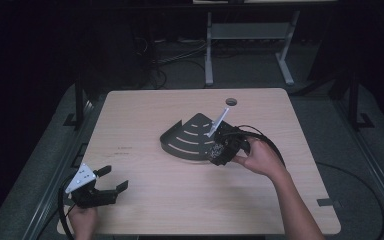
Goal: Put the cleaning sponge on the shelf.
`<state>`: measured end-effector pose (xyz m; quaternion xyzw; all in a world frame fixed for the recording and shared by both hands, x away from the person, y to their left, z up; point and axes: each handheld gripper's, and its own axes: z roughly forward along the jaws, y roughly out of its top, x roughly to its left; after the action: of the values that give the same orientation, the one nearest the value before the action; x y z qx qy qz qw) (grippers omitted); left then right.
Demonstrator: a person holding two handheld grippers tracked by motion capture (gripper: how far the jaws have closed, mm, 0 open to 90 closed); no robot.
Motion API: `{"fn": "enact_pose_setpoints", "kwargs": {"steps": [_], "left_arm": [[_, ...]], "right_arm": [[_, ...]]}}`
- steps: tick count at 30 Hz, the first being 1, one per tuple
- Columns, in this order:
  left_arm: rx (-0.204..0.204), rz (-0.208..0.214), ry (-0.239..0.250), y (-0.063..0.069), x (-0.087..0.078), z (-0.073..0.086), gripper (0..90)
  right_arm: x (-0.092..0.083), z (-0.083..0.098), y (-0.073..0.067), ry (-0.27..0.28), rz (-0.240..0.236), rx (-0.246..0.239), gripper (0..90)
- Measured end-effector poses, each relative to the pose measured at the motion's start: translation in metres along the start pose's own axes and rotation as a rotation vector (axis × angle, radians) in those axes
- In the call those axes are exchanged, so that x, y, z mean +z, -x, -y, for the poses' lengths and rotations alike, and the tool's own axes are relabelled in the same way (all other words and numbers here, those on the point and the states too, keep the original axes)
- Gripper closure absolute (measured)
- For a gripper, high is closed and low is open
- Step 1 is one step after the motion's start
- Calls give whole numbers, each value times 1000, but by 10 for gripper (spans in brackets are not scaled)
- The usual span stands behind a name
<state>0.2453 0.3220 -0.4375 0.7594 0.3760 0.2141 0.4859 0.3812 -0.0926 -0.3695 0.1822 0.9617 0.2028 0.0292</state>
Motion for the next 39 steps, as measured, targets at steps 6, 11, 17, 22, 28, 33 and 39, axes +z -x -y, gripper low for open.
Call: {"fn": "enact_pose_setpoints", "kwargs": {"steps": [6, 11, 17, 22, 28, 33, 39], "left_arm": [[-1, -1, 1, 0, 0, 0, 137], [-3, 0, 0, 0, 0, 0, 137], [-4, 1, 0, 0, 0, 0, 137], [-6, 0, 2, -1, 0, 0, 137], [-4, 1, 1, -1, 0, 0, 137], [-6, 2, 1, -1, 0, 0, 137], [-5, 2, 1, -1, 1, 0, 137]], "right_arm": [[3, -7, 7, -2, -9, 2, 326], [5, -10, 11, -12, -14, 3, 326], [10, -17, 16, -37, -24, 1, 326], [10, -23, 19, -40, -23, -5, 326], [11, -29, 24, -41, -25, -5, 326], [14, -34, 29, -44, -27, -1, 326], [19, -37, 38, -36, -38, 15, 326]]}}
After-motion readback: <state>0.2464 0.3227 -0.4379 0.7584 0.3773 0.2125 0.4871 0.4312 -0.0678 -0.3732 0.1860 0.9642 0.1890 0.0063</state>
